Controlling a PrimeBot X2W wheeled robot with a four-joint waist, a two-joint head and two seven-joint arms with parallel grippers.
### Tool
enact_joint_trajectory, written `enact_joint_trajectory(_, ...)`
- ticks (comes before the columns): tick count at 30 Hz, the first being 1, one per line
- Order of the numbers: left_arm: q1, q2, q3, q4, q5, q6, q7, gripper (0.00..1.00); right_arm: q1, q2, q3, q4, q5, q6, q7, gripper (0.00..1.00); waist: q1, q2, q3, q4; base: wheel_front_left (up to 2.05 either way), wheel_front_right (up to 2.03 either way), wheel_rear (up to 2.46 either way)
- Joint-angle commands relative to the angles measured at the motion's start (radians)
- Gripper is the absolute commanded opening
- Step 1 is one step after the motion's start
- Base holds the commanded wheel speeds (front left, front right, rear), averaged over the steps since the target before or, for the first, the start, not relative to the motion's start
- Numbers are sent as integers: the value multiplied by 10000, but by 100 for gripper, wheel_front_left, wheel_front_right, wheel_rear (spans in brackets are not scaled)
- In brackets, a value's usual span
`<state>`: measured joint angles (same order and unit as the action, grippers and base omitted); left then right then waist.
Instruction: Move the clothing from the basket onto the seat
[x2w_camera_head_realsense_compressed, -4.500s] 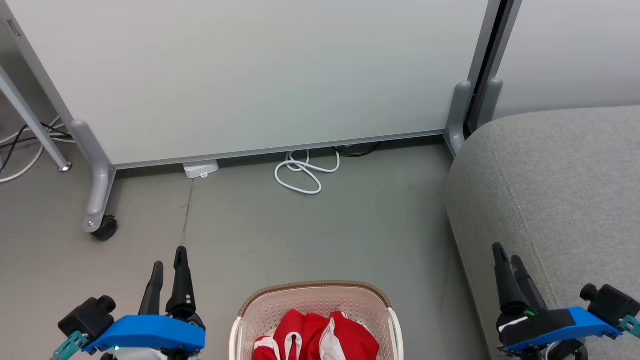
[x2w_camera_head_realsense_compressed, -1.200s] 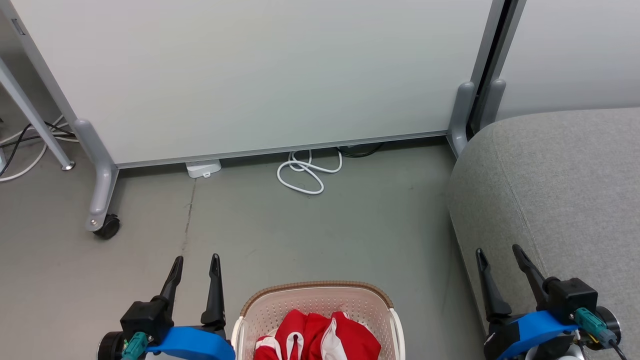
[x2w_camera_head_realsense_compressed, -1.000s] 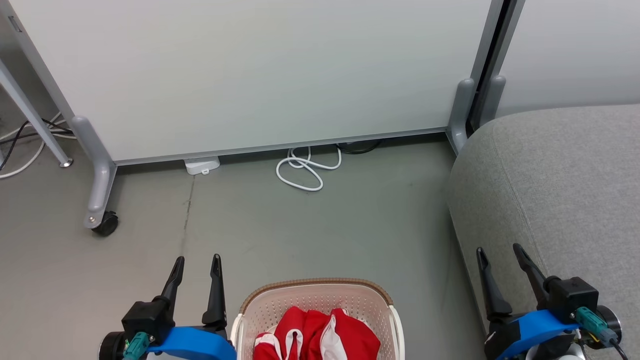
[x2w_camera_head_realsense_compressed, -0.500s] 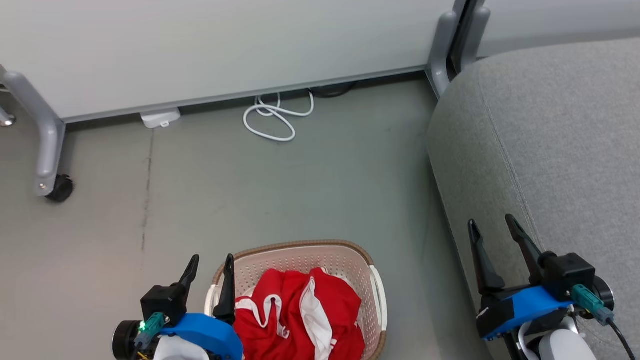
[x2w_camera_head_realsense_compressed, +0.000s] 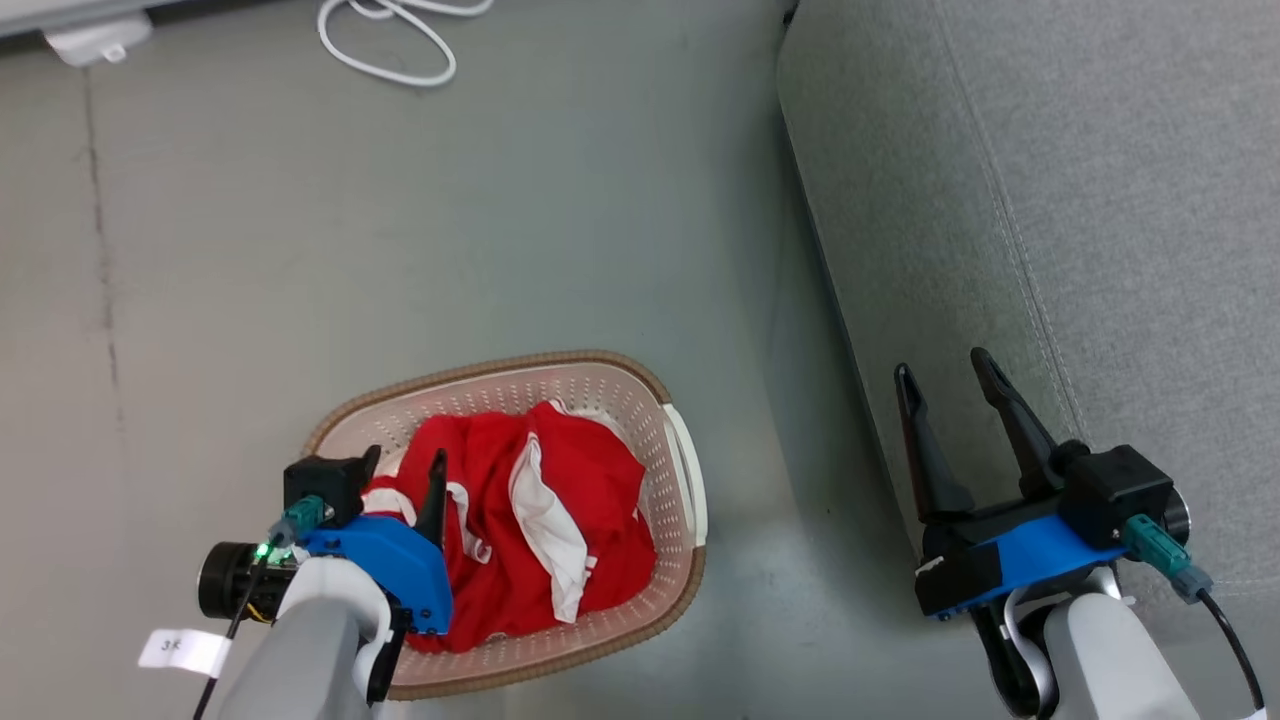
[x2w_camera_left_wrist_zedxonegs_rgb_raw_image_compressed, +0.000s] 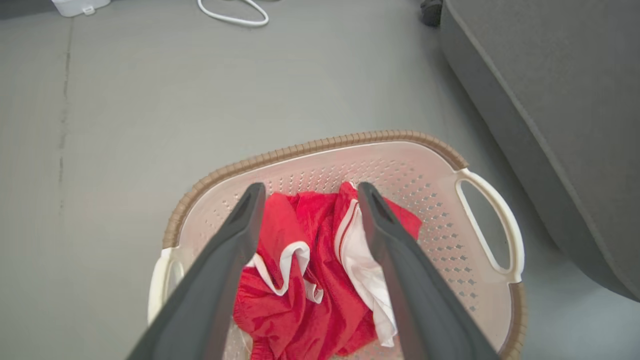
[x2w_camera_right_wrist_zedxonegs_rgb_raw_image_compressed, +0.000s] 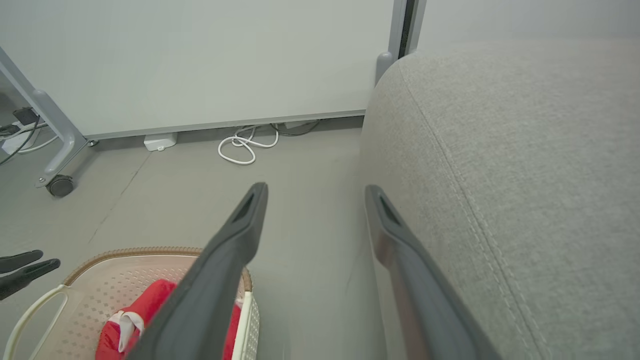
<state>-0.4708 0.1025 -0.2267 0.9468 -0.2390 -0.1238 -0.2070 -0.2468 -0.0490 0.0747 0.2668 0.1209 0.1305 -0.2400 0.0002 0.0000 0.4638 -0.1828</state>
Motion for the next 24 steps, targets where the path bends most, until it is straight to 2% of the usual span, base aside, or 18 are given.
enact_joint_trajectory(1,-362,143,14,189,-74,-25,51,100,-280,-25,80,-93,113,5,-72,100,-2,0,967,-546,0,0,0)
enact_joint_trajectory(9,-1801,486,85,2147,-231,-47,-17,100,-568,-25,508,-267,517,5,-204,100,-2,0,2320,-987,0,0,0)
enact_joint_trajectory(14,-2570,576,8,2839,-251,-50,-8,100,-739,-23,683,-289,802,5,-256,100,-2,0,2941,-1089,0,0,0)
enact_joint_trajectory(24,-3295,875,2,3324,-339,615,539,100,-1049,-26,1009,-590,1269,5,-263,100,-2,0,3711,-1346,0,0,0)
